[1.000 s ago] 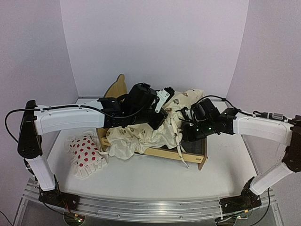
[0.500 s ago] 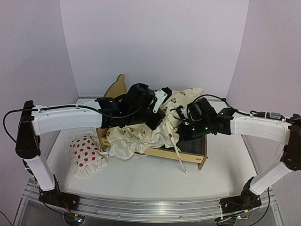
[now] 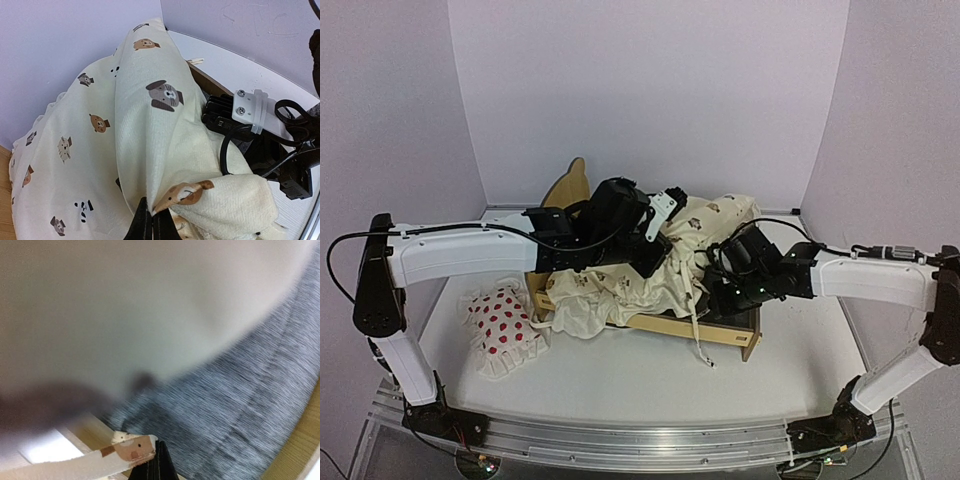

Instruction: Set up the pet bed

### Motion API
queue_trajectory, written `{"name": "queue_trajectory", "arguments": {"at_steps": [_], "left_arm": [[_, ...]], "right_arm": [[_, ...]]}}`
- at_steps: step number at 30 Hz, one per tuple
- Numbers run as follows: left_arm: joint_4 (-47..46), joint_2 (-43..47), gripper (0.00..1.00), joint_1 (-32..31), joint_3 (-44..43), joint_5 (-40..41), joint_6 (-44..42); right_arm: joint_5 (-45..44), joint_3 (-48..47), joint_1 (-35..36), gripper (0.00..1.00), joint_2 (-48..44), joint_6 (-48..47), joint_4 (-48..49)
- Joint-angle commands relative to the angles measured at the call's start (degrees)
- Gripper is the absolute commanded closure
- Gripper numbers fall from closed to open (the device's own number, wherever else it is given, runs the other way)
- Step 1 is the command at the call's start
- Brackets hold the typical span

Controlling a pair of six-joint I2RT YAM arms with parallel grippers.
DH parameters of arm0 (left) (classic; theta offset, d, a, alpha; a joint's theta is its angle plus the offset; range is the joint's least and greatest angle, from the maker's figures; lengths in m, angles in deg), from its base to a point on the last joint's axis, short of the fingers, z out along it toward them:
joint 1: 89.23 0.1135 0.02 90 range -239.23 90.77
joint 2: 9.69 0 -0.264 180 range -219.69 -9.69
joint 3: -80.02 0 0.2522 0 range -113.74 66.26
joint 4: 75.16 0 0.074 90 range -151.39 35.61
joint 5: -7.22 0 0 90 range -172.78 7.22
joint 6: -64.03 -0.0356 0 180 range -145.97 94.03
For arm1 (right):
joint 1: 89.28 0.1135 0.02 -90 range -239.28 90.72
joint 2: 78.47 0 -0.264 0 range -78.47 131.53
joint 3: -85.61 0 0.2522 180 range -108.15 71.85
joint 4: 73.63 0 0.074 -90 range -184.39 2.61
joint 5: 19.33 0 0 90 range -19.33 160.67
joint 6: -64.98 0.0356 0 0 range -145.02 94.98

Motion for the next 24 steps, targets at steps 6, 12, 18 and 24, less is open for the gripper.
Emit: {"name": "queue_trajectory", "arguments": {"at_steps": [6, 12, 18, 24], "left_arm": [[-1.8, 0.4, 1.00, 0.5, -1.6, 0.1, 0.2], [-1.7, 0.2, 1.00, 0.6, -2.0, -0.1, 0.1], [-1.4, 0.0, 1.00, 0.6, -2.0, -0.3, 0.2], [-1.8, 0.0, 1.00, 0.6, -1.6, -0.3, 0.3]], "right_arm": [[-0.6, -4.3, 0.4, 1.00, -6.5, 1.1, -7.5], [0.2, -5.6, 0.5, 1.00, -6.2, 0.7, -8.8], [-0.7, -5.2, 0.5, 1.00, -4.1, 0.7, -9.7], [-0.6, -4.6, 0.5, 1.00, -1.4, 0.9, -9.5]]}}
